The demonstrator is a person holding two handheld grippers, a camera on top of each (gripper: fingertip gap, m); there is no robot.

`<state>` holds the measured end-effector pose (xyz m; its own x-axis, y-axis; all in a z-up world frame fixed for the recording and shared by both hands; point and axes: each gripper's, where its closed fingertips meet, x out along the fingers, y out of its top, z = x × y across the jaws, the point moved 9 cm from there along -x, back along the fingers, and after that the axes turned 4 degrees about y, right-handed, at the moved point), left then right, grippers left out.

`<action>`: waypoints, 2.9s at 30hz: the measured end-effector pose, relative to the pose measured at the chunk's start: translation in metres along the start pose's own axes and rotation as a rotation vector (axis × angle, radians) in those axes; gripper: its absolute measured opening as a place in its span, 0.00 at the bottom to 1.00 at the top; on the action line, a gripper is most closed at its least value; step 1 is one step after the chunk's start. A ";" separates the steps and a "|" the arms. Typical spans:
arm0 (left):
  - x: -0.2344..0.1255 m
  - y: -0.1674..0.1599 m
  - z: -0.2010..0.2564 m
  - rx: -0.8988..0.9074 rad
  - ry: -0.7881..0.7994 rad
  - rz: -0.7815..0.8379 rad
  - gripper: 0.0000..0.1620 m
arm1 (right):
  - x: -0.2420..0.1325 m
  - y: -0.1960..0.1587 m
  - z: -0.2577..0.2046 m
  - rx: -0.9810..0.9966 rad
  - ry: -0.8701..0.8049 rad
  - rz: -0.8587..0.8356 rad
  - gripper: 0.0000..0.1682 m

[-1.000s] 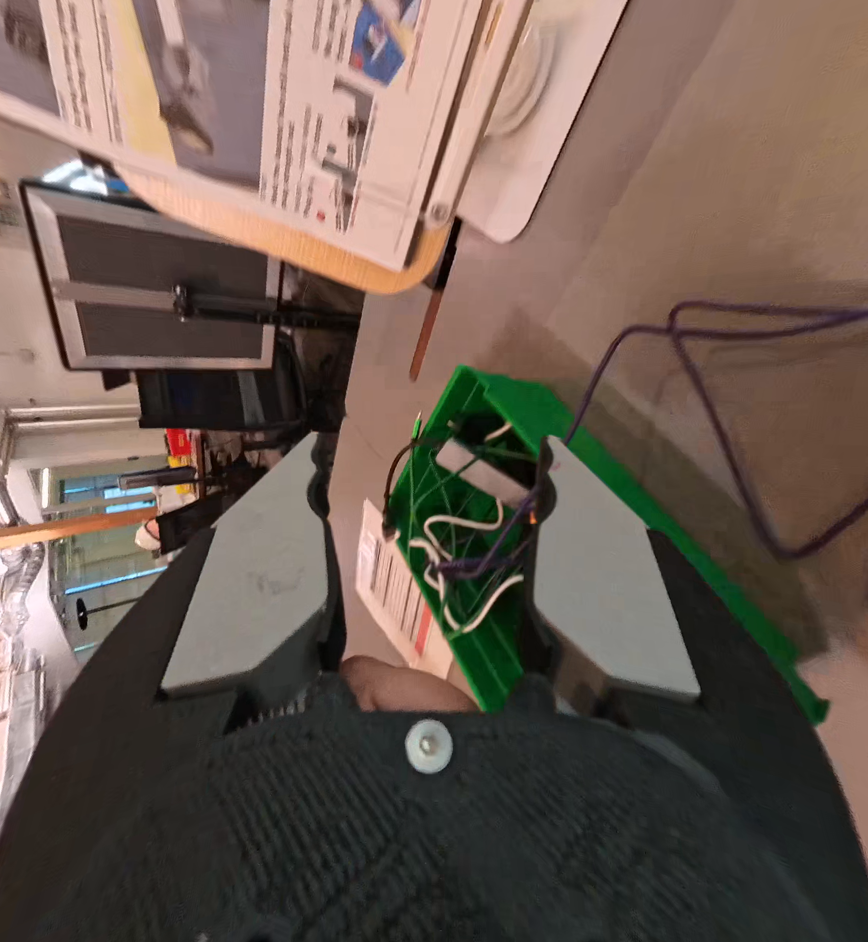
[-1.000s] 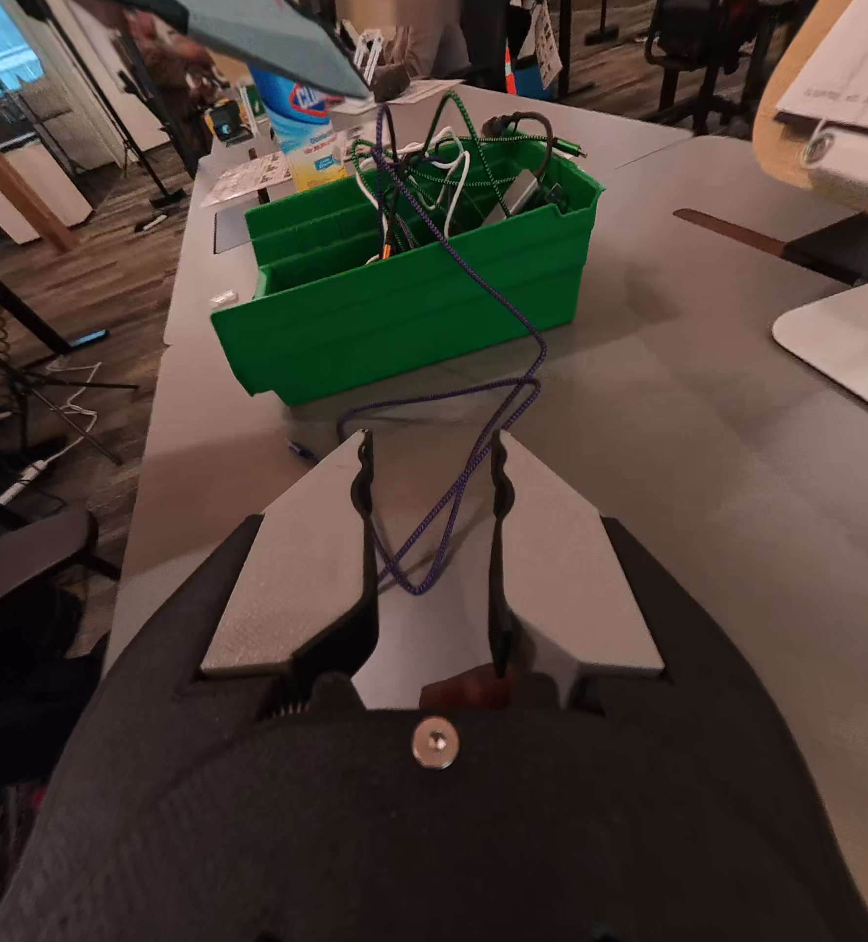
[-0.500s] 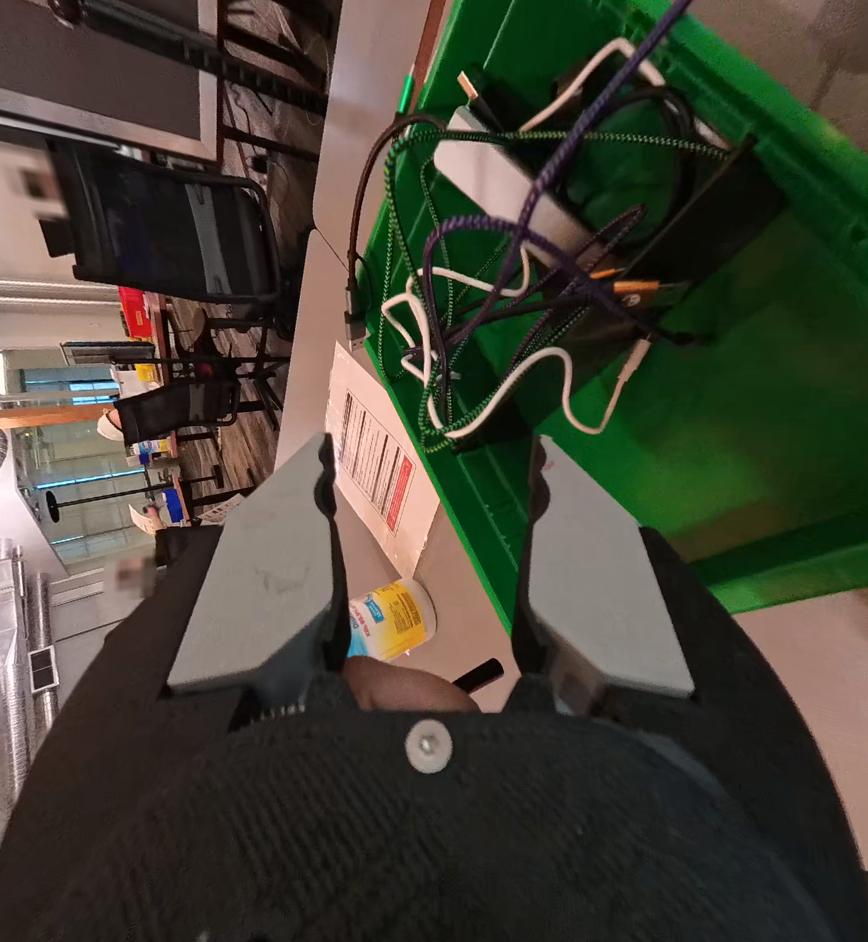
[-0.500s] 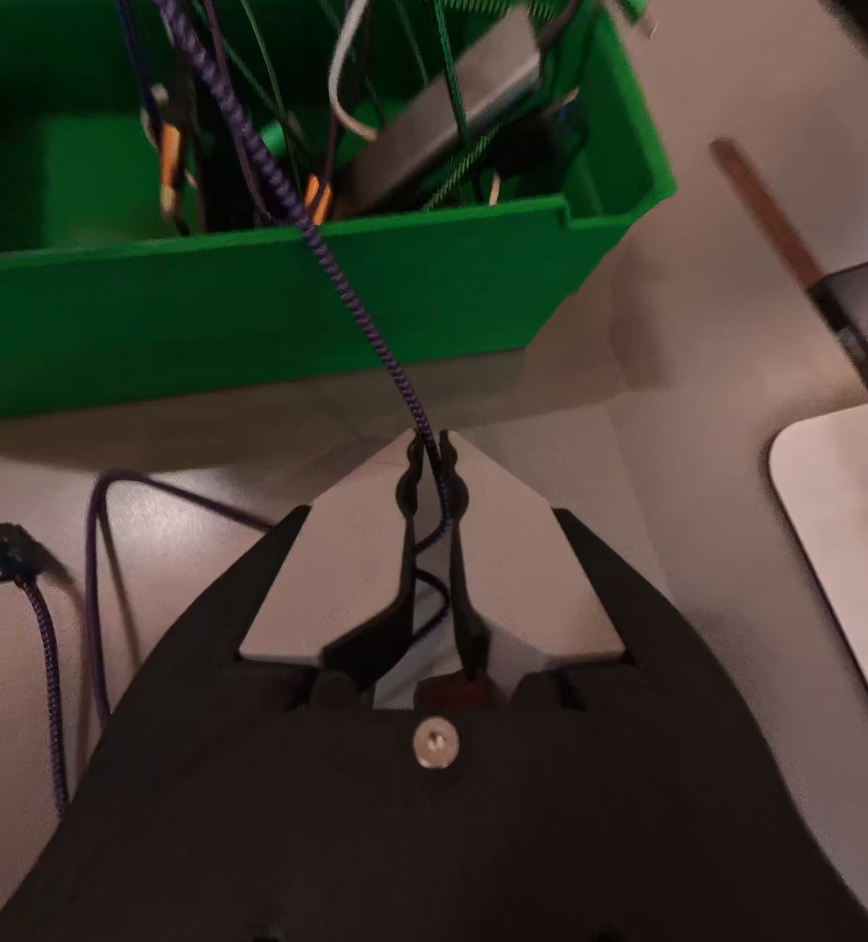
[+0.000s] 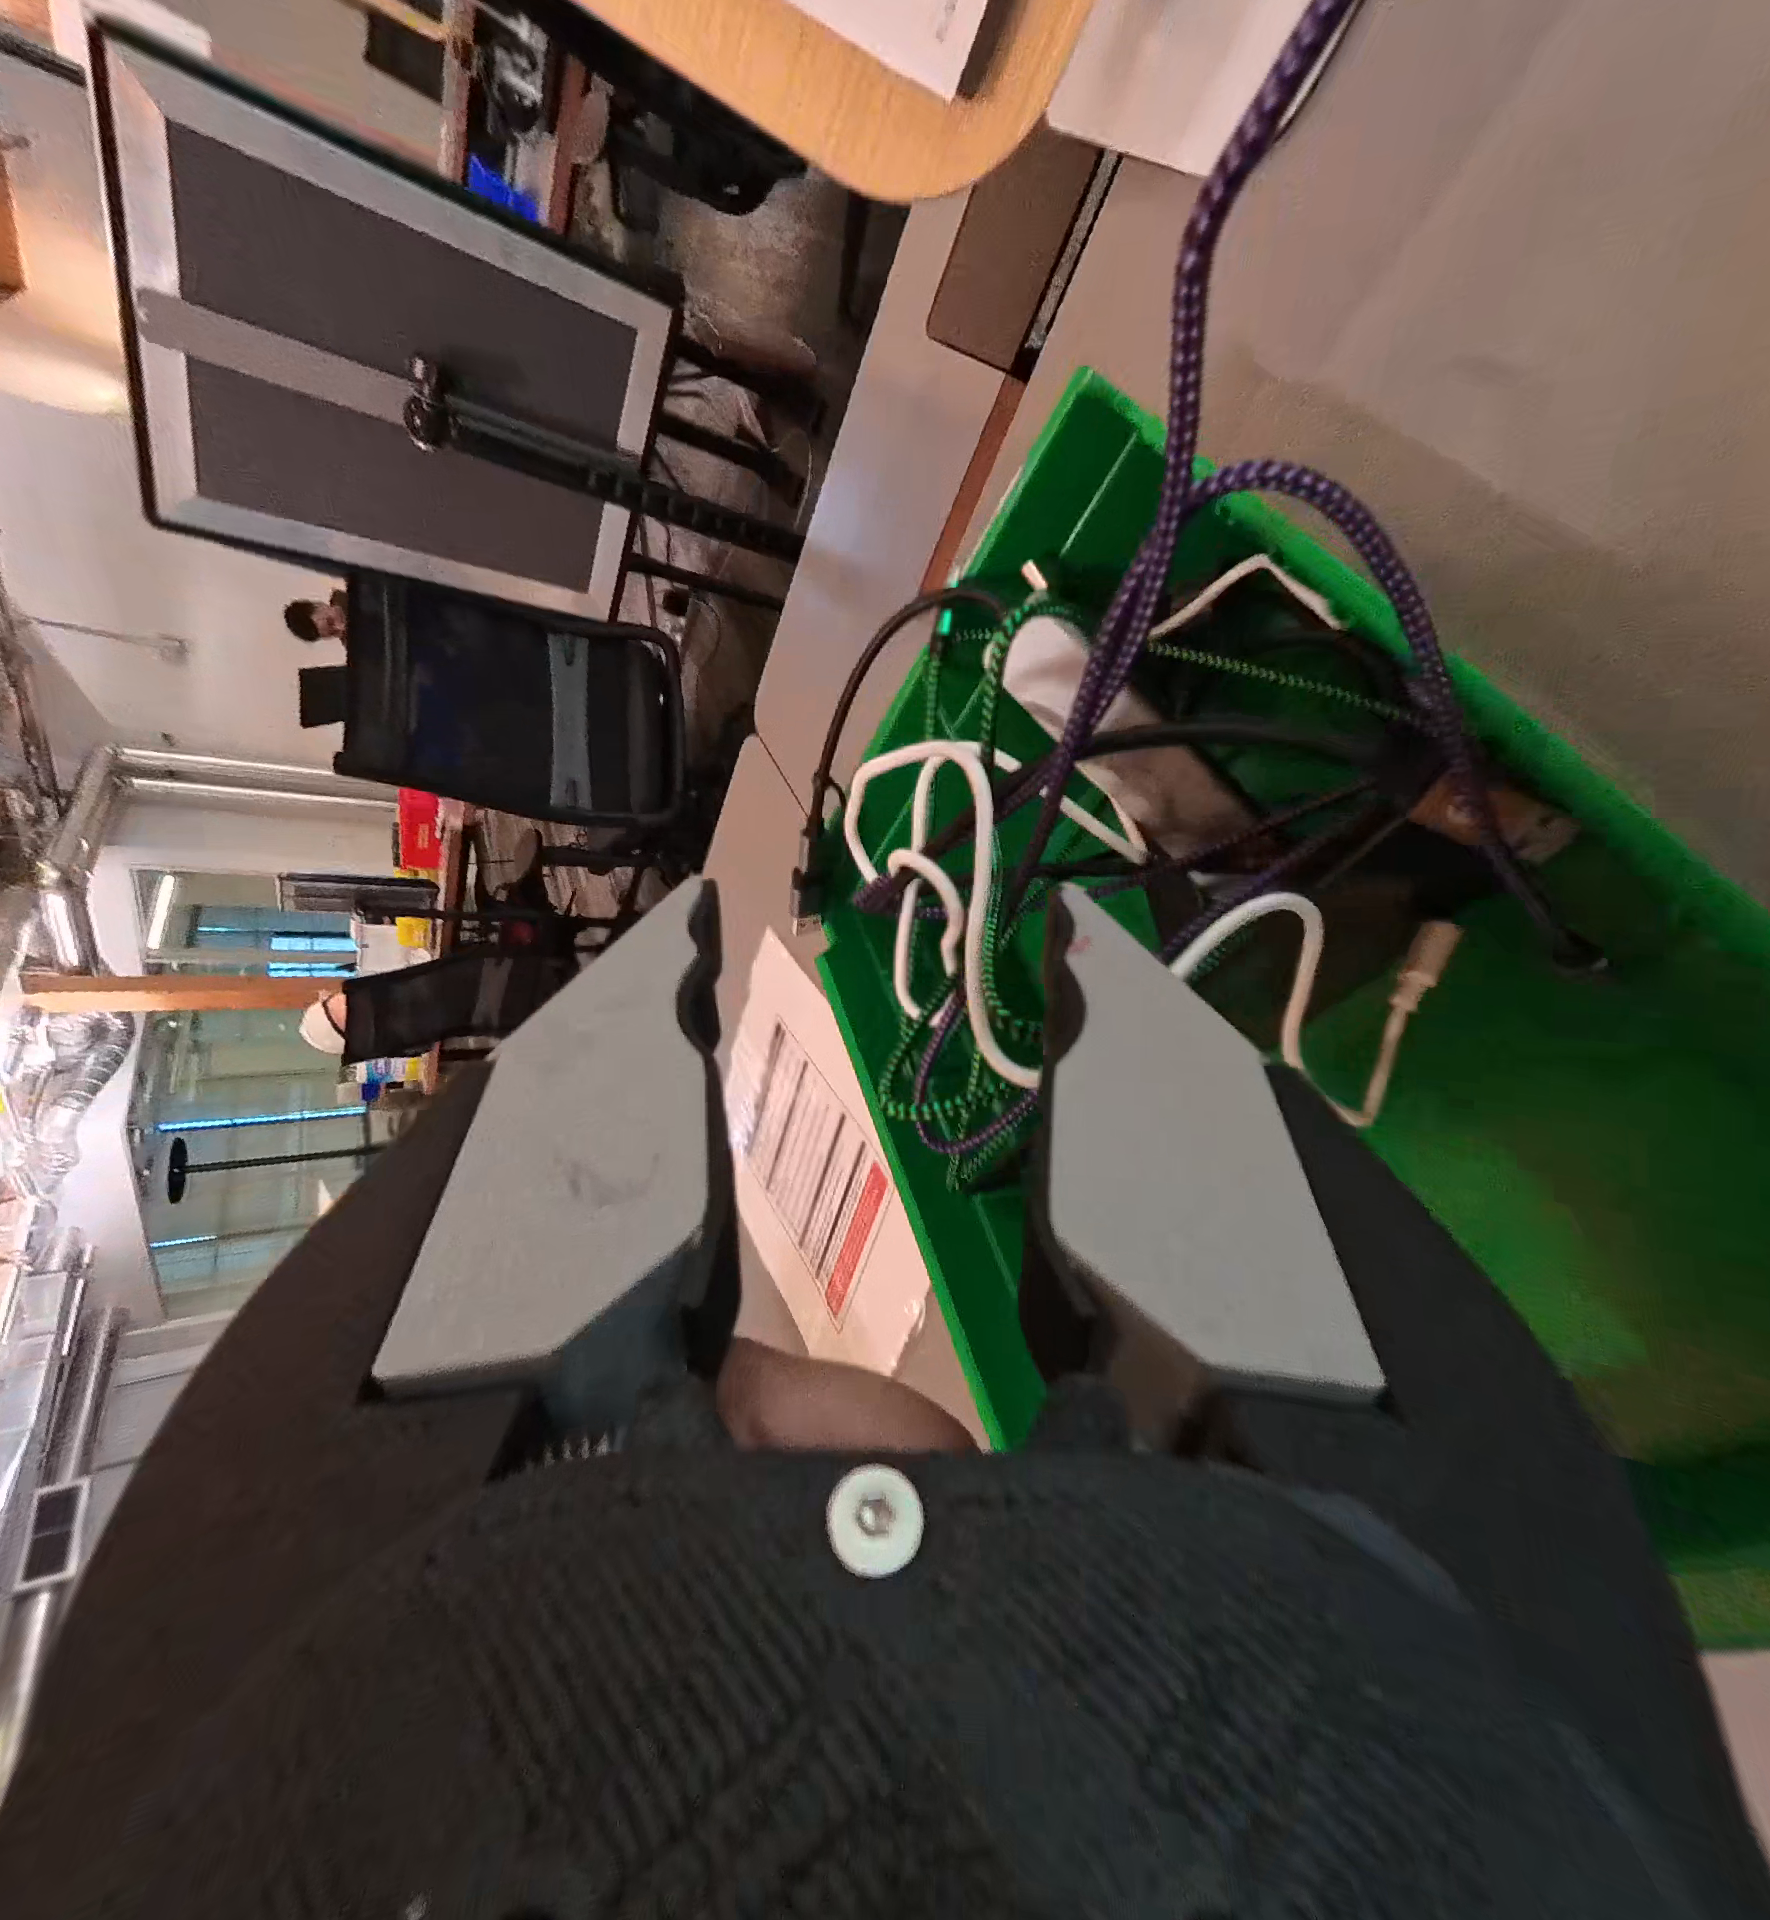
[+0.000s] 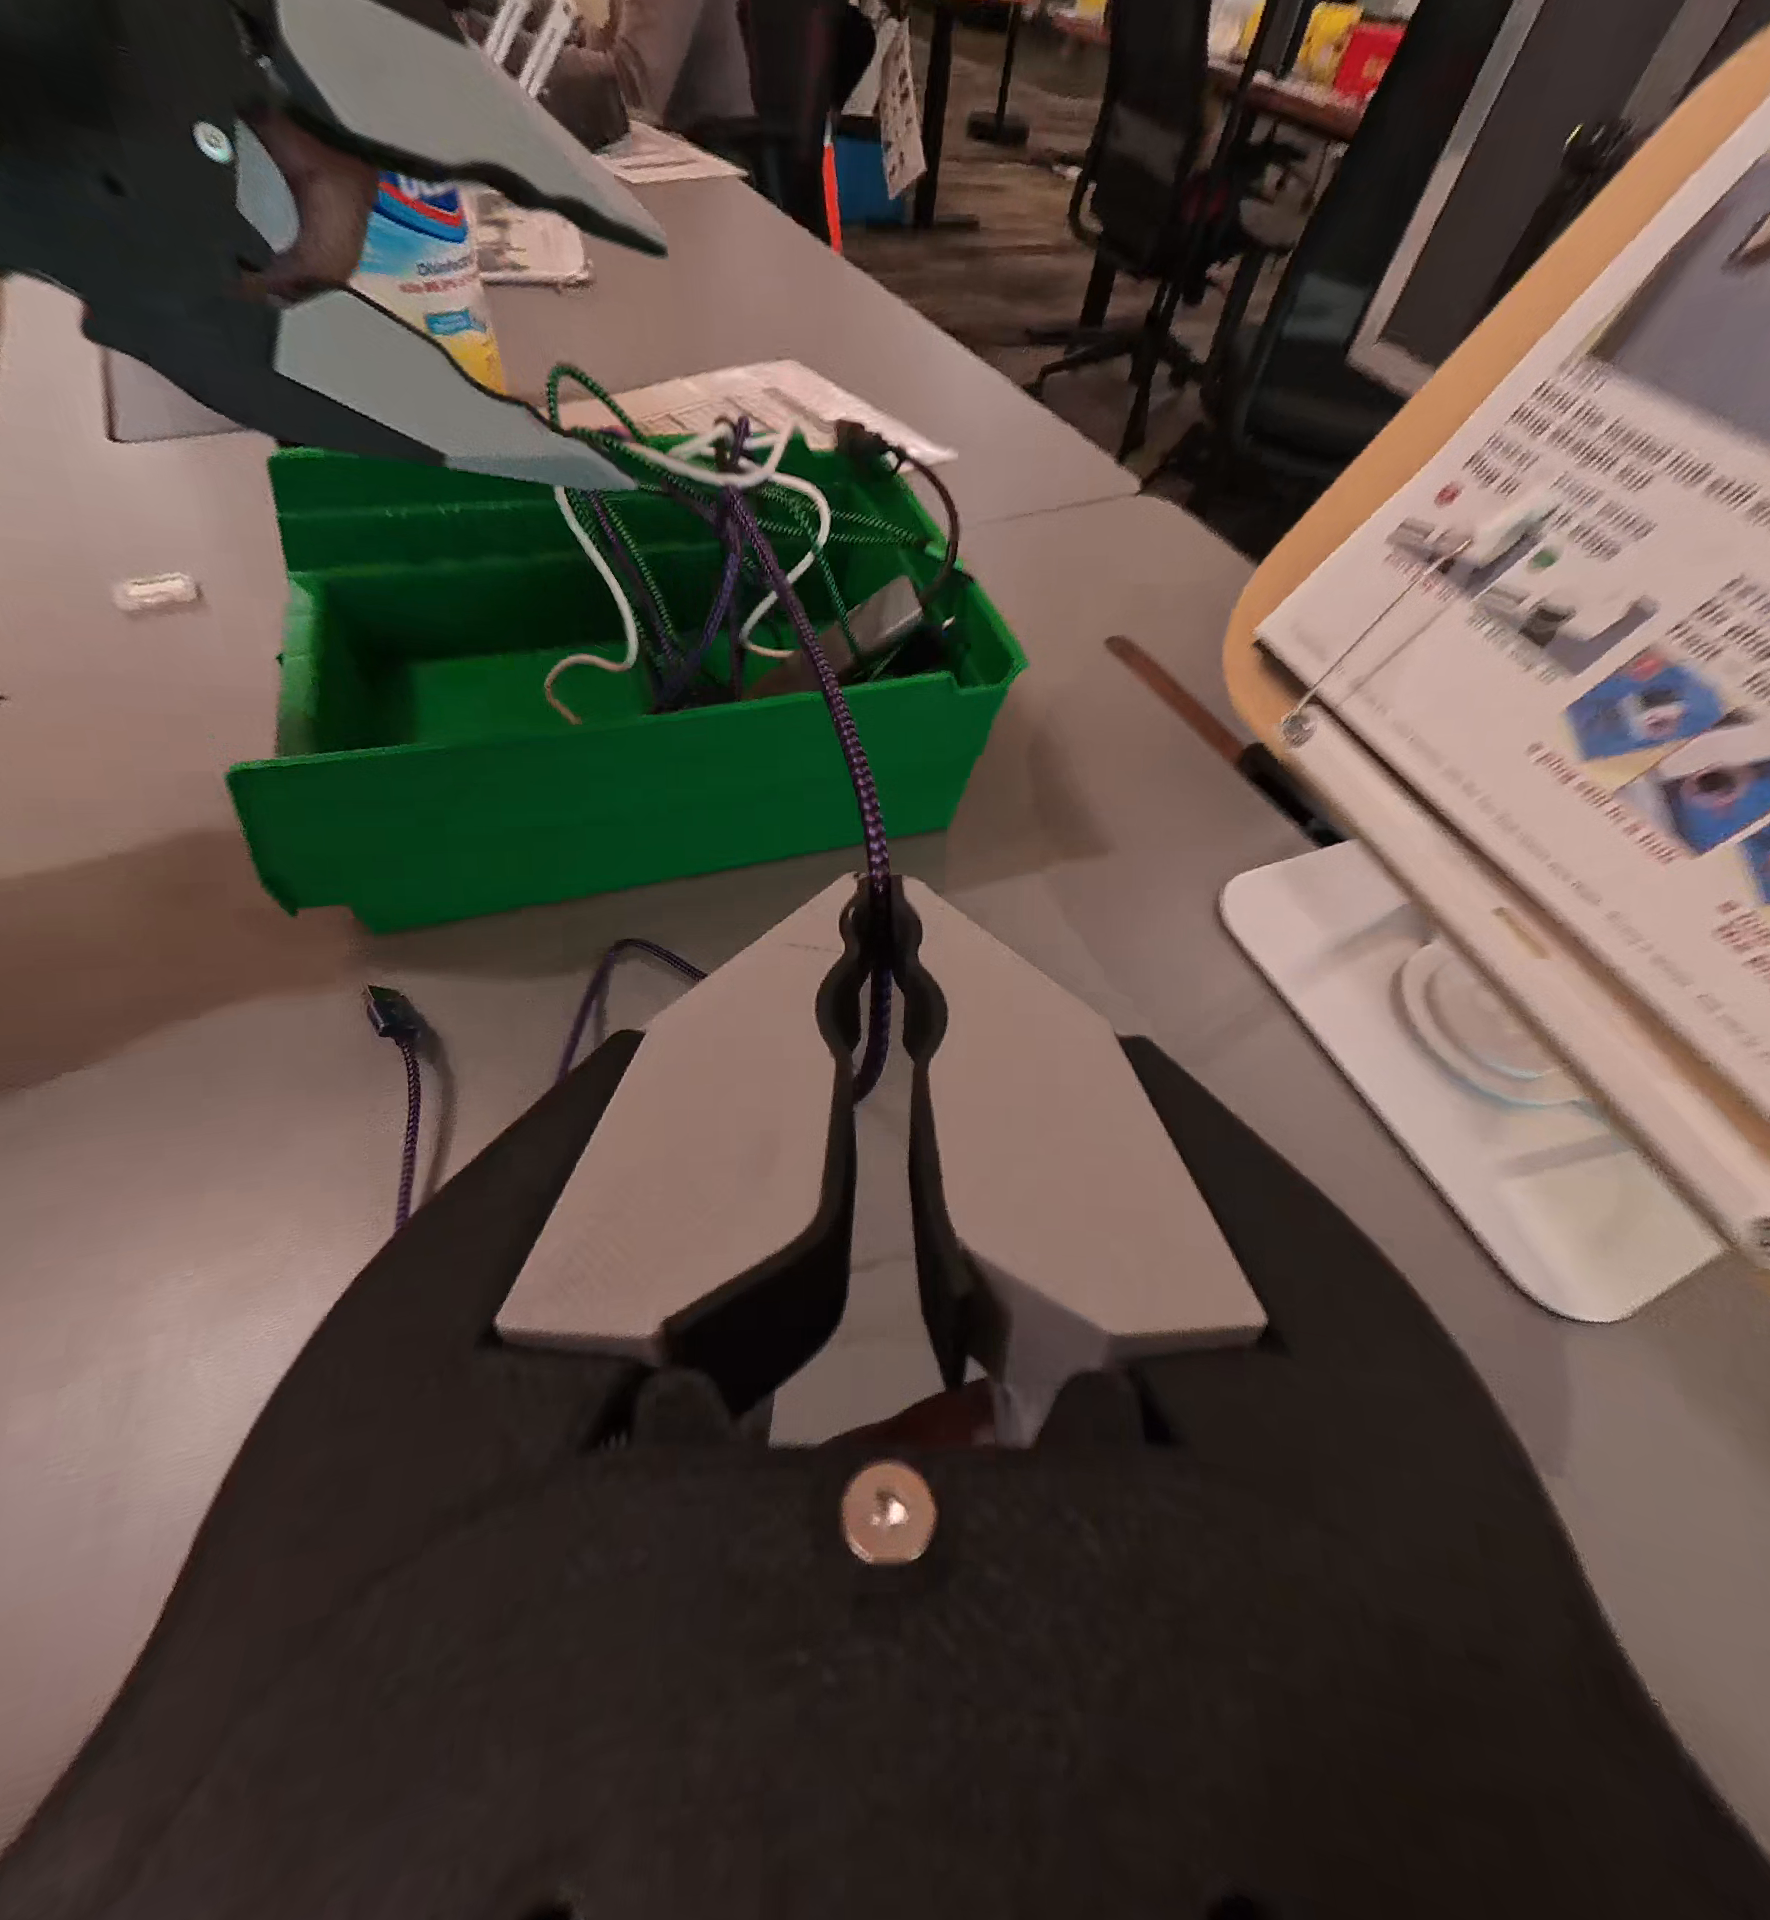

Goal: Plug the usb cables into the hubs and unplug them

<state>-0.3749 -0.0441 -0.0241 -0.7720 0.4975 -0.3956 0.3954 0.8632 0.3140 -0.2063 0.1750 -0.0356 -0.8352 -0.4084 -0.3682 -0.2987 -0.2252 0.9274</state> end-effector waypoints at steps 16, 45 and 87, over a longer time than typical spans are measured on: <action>0.005 0.055 0.016 -0.028 -0.090 0.239 0.24 | -0.064 0.063 -0.014 -0.076 -0.047 0.271 0.00; -0.068 0.098 -0.106 -0.209 0.052 0.329 0.00 | -0.081 0.046 -0.010 0.006 -0.002 0.306 0.01; -0.103 0.126 -0.139 -0.269 0.251 0.505 0.00 | -0.068 -0.028 -0.008 0.171 0.131 0.281 0.21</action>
<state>-0.3148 0.0016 0.1762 -0.6290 0.7749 0.0627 0.6278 0.4587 0.6288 -0.1372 0.2020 -0.0370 -0.8329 -0.5456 -0.0926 -0.1482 0.0587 0.9872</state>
